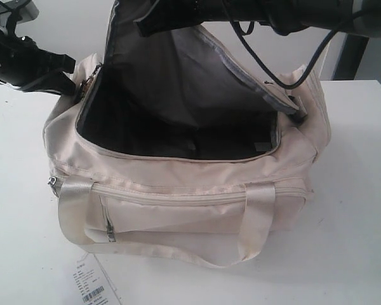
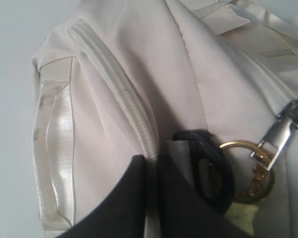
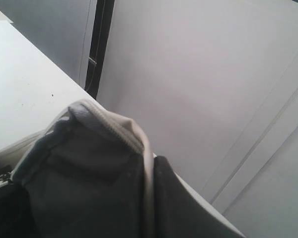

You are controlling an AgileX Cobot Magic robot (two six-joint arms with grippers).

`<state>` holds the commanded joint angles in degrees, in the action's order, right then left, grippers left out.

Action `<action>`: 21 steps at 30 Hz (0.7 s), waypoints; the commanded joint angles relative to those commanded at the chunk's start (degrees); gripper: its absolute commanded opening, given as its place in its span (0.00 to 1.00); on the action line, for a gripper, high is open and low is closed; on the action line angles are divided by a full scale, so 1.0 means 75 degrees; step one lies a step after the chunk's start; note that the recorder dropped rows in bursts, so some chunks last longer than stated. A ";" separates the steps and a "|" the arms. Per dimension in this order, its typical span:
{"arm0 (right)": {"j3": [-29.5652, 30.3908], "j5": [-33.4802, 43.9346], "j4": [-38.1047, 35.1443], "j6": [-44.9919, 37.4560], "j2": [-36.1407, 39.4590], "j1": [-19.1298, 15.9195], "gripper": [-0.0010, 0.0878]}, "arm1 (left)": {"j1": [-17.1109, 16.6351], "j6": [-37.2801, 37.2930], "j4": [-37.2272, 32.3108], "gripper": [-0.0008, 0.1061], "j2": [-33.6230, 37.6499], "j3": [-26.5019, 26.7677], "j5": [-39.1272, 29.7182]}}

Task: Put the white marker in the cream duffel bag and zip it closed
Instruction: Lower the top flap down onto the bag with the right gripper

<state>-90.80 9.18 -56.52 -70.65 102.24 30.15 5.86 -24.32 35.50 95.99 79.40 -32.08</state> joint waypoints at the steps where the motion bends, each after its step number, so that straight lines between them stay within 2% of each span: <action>1: 0.0000 0.0000 0.0000 0.0000 0.0000 0.0000 0.01 | 0.0000 0.0000 0.0000 0.01 0.0000 0.0000 0.0054; 10: 0.0000 -0.0014 0.0000 0.0018 0.0000 0.0000 0.01 | 0.0000 -0.0148 0.0084 0.01 0.0000 0.0000 -0.0037; 13: 0.0000 0.0108 -0.0037 0.0338 0.0000 0.0000 0.01 | 0.0000 -0.0148 0.0140 0.01 0.0000 0.0000 0.0016; 21: 0.0000 0.2132 0.0014 0.0965 -0.0062 0.0000 0.01 | 0.0000 -0.0273 0.0174 0.01 0.0000 0.0000 0.0072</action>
<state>-90.80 25.17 -56.41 -63.41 101.78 30.15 5.86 -26.37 36.80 95.99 79.40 -31.54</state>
